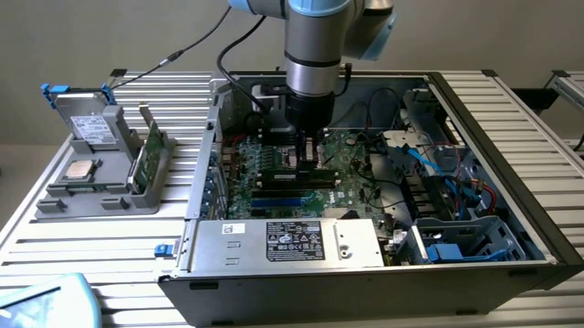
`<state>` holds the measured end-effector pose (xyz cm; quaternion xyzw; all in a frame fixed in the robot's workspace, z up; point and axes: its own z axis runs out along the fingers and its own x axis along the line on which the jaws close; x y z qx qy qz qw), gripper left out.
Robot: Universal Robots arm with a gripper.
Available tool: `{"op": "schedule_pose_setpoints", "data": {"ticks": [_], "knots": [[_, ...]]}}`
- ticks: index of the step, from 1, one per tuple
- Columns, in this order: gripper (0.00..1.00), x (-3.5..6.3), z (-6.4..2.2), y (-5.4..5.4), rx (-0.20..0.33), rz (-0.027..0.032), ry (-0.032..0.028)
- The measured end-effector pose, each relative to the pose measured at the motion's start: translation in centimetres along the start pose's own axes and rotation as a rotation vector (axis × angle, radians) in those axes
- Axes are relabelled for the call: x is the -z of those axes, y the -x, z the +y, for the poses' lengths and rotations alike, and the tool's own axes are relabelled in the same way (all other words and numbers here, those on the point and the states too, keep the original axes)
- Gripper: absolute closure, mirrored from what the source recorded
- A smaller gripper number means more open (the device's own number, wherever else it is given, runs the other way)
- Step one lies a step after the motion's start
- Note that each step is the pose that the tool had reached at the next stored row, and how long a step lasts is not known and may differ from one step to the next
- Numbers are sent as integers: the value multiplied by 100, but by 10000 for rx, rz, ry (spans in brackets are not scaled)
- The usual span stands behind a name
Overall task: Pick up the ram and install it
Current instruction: 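Insert the ram into the slot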
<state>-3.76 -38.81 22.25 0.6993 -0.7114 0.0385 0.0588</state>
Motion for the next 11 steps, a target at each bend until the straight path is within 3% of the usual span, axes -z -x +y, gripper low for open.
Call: {"op": "schedule_pose_setpoints", "data": {"ticks": [11], "knots": [[85, -28, 11, 4, -9, 50, -66]]}}
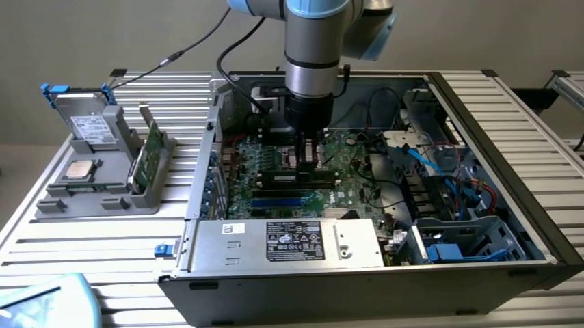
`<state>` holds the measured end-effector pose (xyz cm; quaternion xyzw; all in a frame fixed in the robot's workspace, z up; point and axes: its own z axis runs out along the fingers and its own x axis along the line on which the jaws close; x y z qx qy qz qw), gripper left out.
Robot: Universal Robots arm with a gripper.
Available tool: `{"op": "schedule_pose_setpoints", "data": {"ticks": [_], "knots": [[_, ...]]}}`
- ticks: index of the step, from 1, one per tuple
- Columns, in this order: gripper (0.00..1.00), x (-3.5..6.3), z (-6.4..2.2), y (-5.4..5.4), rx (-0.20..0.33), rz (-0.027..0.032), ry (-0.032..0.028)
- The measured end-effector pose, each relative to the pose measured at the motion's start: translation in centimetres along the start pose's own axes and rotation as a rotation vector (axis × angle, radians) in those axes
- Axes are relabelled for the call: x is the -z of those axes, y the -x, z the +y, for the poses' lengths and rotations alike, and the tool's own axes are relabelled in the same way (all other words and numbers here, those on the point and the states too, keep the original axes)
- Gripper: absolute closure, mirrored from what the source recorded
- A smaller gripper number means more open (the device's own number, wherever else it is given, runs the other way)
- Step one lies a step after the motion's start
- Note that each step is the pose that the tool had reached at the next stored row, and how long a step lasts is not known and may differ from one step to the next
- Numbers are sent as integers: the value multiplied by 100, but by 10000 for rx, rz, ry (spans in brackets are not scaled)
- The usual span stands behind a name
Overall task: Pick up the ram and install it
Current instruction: 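Insert the ram into the slot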
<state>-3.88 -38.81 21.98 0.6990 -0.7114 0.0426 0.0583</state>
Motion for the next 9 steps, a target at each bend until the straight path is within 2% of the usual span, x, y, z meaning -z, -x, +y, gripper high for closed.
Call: {"op": "schedule_pose_setpoints", "data": {"ticks": [2, 9], "knots": [[85, -10, 1, 1, -2, 20, -5], [85, -12, 1, 14, -1, 19, -6]]}}
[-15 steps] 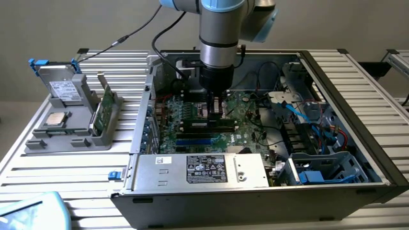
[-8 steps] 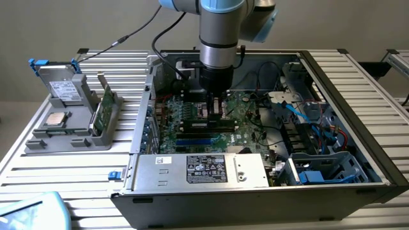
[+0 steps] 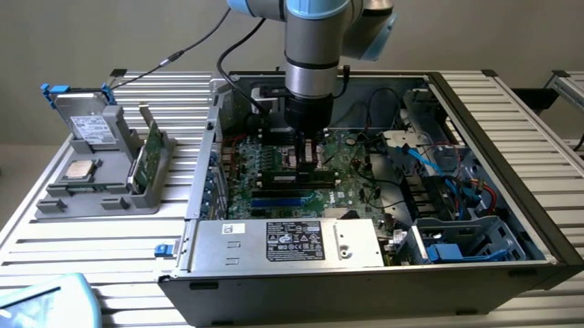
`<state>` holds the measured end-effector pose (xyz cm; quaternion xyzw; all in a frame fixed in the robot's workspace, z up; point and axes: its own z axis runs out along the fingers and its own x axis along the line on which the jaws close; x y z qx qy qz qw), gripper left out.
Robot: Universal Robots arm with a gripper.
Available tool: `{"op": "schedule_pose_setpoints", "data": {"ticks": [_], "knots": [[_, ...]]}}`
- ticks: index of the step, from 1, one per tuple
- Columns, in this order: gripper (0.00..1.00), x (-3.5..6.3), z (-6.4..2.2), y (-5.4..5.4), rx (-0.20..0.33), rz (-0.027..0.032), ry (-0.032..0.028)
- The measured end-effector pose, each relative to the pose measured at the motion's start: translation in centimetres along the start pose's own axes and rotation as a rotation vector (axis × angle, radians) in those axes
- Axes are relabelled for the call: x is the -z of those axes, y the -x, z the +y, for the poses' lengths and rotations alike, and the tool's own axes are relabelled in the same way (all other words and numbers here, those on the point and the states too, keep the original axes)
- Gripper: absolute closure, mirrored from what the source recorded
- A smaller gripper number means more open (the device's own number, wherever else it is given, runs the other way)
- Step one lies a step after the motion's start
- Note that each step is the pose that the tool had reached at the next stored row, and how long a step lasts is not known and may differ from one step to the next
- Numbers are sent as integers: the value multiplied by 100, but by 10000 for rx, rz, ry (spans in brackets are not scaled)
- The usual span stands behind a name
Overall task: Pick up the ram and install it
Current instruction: 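Insert the ram into the slot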
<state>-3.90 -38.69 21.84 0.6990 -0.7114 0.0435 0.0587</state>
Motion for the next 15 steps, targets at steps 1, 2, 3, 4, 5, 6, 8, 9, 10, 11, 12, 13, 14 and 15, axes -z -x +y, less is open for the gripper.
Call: {"op": "schedule_pose_setpoints", "data": {"ticks": [1, 2, 3, 4, 5, 6, 8, 9, 10, 11, 12, 13, 14, 15], "knots": [[85, 0, 0, 0, 0, 1, 0], [85, -1, 0, 1, 0, 3, 1], [85, -3, 0, 1, -1, 4, 1], [85, -7, 0, 2, 0, 6, 1], [85, -11, 0, 3, 0, 7, 2], [85, -15, 0, 3, 0, 5, 1], [85, -21, 0, 4, 0, 5, 1], [85, -22, 0, 4, 0, 6, 2], [85, -22, 0, 4, 0, 6, 2], [85, -23, 0, 5, -1, 4, 1], [85, -23, 0, 6, -1, 3, 1], [85, -24, 0, 11, -2, -3, -1], [85, -24, 0, 14, -2, -2, -2], [85, -22, 0, 17, -2, 3, 0]]}}
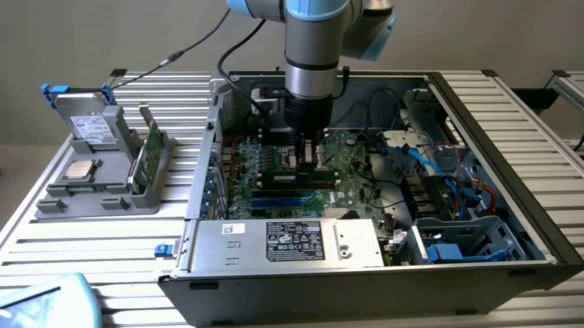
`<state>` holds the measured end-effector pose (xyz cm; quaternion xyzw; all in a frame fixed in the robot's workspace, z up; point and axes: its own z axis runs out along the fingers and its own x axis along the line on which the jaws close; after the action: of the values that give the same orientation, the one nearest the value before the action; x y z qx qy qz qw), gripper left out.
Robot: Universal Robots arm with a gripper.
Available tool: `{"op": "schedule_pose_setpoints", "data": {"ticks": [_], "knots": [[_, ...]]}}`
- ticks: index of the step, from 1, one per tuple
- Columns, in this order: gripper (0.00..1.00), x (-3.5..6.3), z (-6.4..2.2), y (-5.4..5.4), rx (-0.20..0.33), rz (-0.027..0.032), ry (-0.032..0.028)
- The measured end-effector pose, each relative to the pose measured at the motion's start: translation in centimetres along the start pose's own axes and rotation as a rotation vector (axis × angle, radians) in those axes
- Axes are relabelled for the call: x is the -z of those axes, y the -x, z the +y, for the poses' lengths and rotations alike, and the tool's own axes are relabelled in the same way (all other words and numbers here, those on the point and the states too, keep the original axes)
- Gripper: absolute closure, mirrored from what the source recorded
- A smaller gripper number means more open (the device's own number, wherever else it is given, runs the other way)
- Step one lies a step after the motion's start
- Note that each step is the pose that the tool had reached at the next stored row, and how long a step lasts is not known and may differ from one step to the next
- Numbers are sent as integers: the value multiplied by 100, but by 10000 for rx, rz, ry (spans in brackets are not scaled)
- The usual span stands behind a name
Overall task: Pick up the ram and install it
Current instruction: 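Insert the ram into the slot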
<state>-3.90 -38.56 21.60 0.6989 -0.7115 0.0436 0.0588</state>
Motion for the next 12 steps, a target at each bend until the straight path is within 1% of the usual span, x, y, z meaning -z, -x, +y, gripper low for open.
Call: {"op": "schedule_pose_setpoints", "data": {"ticks": [7, 12], "knots": [[85, 3, 0, 20, 2, 23, -1], [85, 4, 0, 22, 9, 62, -1]]}}
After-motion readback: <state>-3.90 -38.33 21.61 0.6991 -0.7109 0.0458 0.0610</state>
